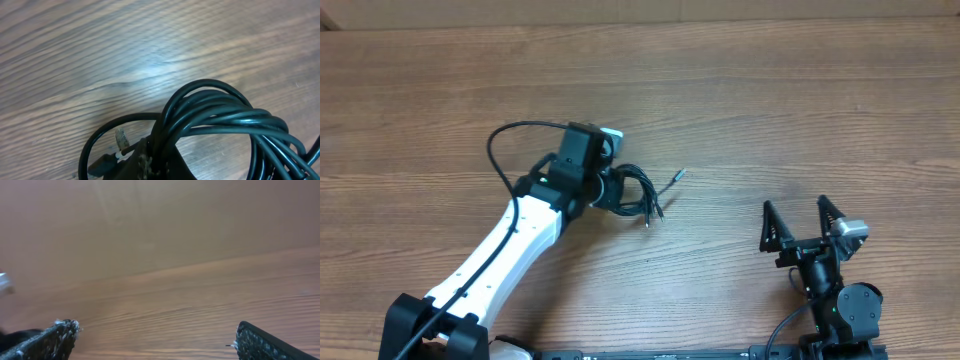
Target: Untangle cables
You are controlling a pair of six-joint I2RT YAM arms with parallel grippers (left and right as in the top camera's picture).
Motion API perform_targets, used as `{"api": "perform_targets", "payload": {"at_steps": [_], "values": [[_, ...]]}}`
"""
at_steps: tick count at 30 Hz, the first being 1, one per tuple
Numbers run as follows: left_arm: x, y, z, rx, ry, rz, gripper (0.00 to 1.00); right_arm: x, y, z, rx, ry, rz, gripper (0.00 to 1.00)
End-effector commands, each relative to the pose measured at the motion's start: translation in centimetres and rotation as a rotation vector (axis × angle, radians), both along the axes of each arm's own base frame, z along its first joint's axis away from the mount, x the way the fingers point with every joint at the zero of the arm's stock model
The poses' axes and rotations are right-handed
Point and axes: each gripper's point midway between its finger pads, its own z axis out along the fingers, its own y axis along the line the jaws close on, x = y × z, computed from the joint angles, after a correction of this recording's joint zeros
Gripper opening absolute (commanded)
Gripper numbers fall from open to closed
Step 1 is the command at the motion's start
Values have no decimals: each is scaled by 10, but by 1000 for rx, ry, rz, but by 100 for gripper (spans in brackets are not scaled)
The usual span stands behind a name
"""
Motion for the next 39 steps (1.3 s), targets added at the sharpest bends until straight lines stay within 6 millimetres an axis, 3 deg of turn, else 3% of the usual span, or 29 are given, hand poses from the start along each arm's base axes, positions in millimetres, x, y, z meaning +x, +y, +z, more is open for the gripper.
{"api": "perform_targets", "payload": {"at_steps": [1,9,15,17,20,23,29,39], "values": [[-4,-20,10,55,-79,-187,4,-4,18,-7,38,44,113,100],[-10,-49,14,125,-179,-380,4,-7,27,-12,30,295,159,100],[-13,-65,19,108,-214,-414,4,0,42,4,42,532,236,100],[-14,-69,21,95,-218,-414,4,7,44,13,44,560,241,100],[-18,-80,24,59,-225,-439,4,13,65,31,82,543,369,100],[-22,-96,31,4,-245,-481,4,16,84,38,110,521,489,81],[-25,-126,52,-129,-302,-509,4,25,86,4,132,658,492,66],[-30,-138,57,-163,-311,-514,4,30,94,-23,142,757,509,40]]}}
